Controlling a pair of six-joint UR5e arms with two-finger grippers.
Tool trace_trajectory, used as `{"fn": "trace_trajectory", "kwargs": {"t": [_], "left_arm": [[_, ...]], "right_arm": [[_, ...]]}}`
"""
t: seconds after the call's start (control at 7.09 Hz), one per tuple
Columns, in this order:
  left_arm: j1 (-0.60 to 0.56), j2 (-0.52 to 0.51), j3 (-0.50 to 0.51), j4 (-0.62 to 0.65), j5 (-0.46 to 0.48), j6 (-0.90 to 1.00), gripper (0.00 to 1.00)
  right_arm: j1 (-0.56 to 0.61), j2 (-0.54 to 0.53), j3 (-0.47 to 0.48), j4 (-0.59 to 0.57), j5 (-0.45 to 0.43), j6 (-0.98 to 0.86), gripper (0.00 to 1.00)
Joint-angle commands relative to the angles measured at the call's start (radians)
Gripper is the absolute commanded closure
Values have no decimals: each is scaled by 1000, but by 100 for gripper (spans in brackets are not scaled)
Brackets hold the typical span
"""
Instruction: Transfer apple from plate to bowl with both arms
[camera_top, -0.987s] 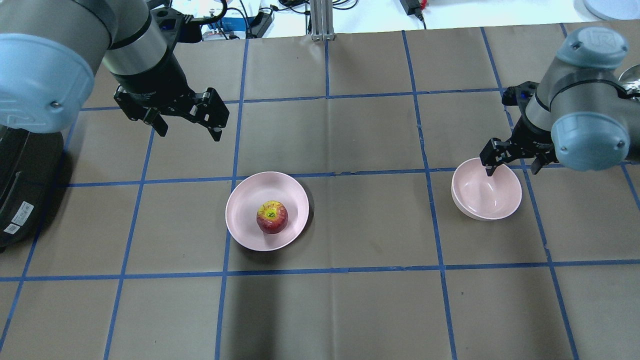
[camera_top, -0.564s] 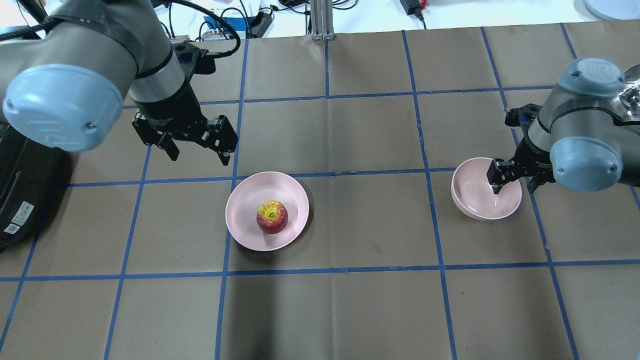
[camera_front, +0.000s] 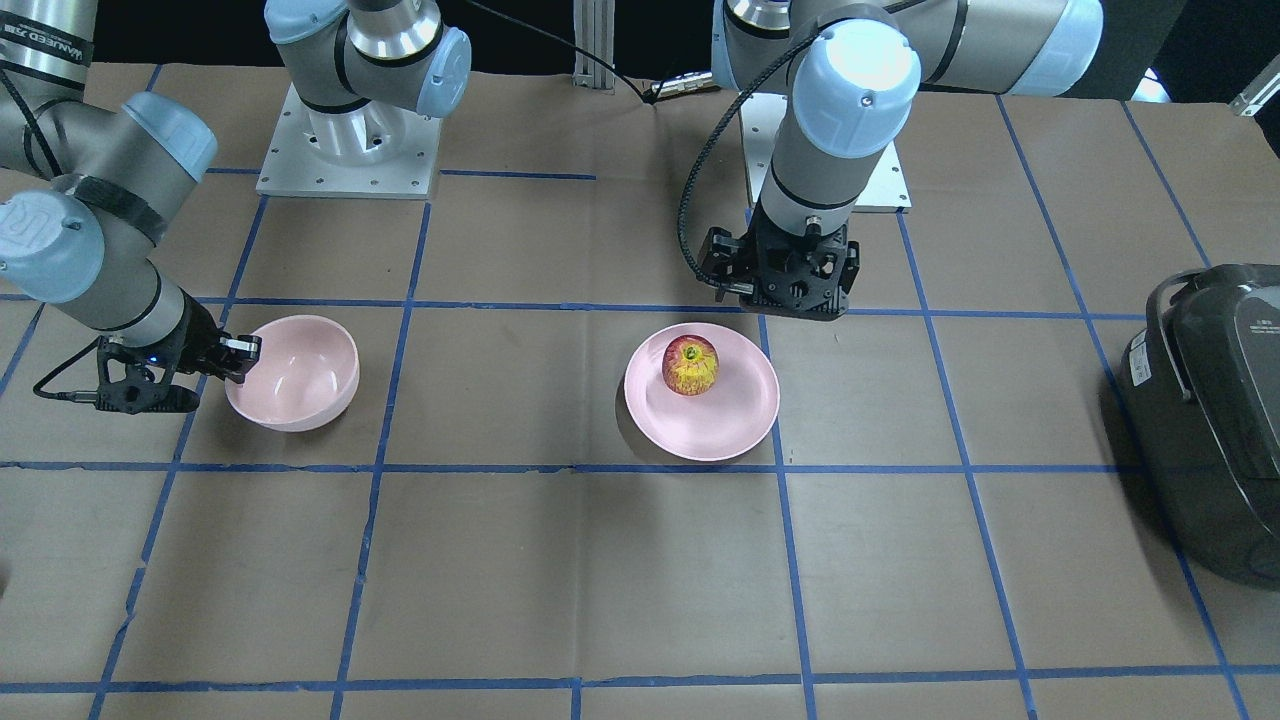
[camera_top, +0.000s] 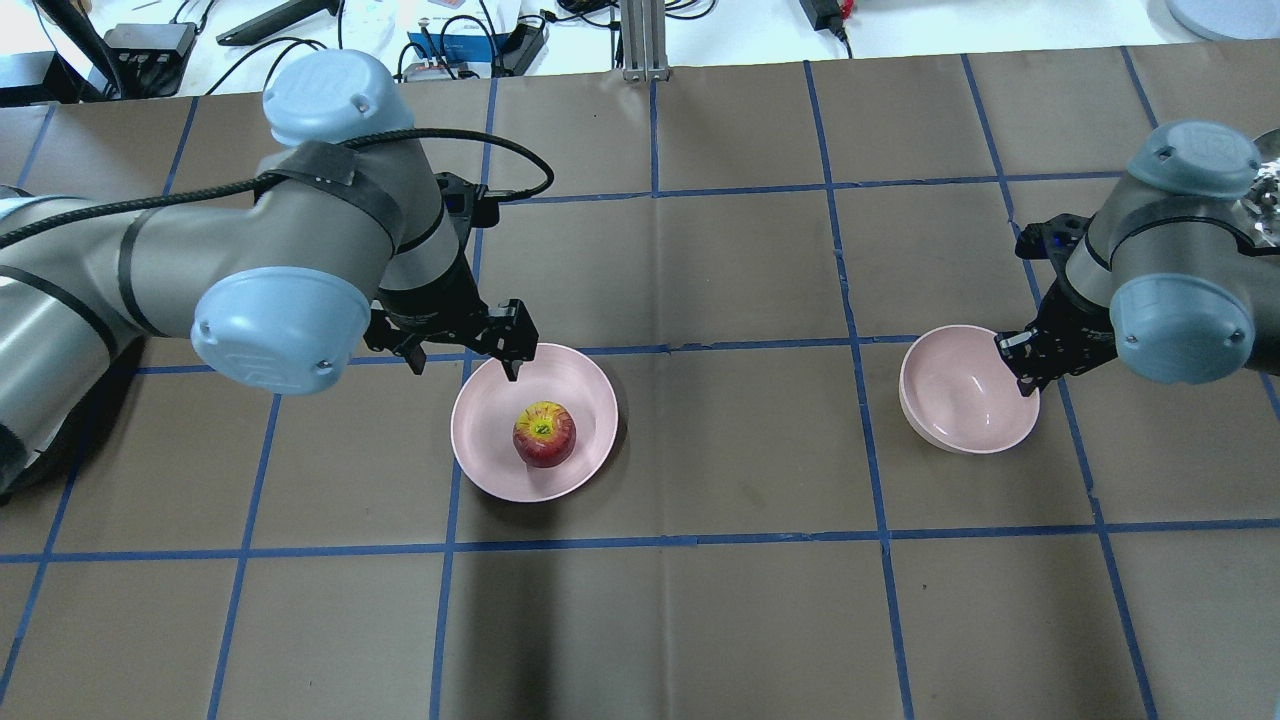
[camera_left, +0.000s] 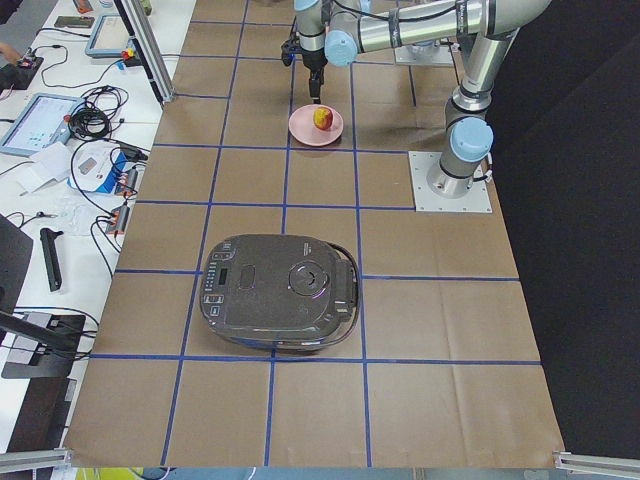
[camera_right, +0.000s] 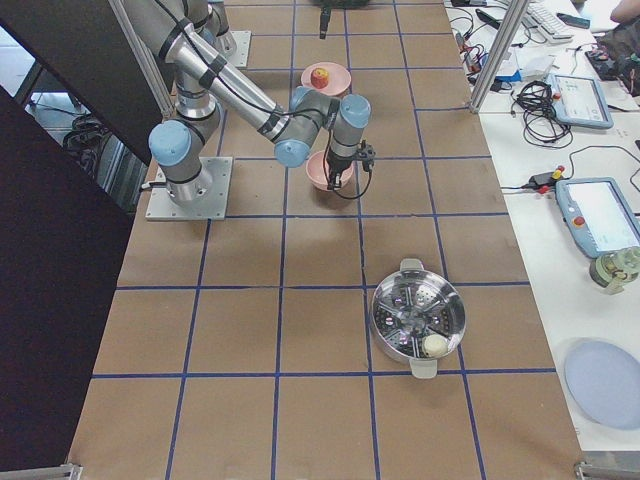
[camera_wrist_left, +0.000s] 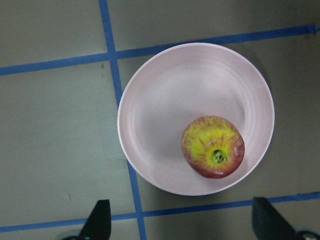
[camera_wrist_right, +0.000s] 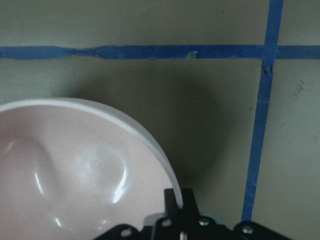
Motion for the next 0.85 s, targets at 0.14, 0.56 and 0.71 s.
{"fn": "trace_trajectory", "kwargs": {"t": [0.14, 0.56, 0.71], "left_arm": [[-47, -59, -53, 72, -2, -86, 0], [-55, -78, -145, 214, -25, -131, 0], [-58, -85, -150, 218, -26, -132, 0]], "right_arm": [[108, -14, -71, 83, 126, 223, 100], [248, 26, -71, 27, 201, 354, 100], [257, 58, -67, 17, 292, 357, 100]]}}
